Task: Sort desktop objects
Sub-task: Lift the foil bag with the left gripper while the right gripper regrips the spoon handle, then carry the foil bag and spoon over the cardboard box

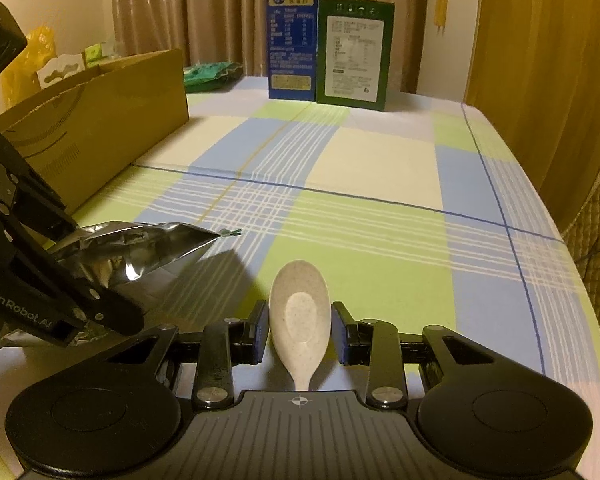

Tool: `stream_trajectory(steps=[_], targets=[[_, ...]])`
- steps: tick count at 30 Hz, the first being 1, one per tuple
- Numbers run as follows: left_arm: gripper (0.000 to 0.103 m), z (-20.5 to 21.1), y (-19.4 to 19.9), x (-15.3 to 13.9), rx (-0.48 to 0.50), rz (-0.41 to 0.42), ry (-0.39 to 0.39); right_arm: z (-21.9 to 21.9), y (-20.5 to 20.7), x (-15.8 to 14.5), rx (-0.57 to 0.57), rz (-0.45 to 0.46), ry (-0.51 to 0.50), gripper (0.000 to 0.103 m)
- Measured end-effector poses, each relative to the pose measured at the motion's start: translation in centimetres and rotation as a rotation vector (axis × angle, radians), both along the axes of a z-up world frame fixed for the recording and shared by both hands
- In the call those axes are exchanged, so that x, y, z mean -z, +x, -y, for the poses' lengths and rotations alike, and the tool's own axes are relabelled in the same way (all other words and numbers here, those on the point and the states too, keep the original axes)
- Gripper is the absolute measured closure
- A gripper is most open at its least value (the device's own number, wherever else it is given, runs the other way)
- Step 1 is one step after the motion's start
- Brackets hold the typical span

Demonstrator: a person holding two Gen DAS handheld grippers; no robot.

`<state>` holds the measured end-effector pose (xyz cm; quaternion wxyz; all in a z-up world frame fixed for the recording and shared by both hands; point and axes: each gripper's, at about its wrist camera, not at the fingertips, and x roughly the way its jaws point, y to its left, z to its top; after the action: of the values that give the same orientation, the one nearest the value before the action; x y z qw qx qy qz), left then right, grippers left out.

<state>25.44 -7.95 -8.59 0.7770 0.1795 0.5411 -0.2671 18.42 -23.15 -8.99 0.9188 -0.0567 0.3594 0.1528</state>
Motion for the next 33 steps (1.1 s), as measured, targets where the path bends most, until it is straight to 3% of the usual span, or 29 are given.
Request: stream_trajectory(steps=[13,33], targets=[[0.068,-0.7,-1.8,-2.2,-0.026,0.02,0.019,0.1,-2.2,-0.6,0.04,-0.006,0.055,0.073],[0.068,-1.1,-5.3,-5.1,-0.046,0.037,-0.017,0.7,-6.7,-3.1,0.131,-0.025,0.168,0.073]])
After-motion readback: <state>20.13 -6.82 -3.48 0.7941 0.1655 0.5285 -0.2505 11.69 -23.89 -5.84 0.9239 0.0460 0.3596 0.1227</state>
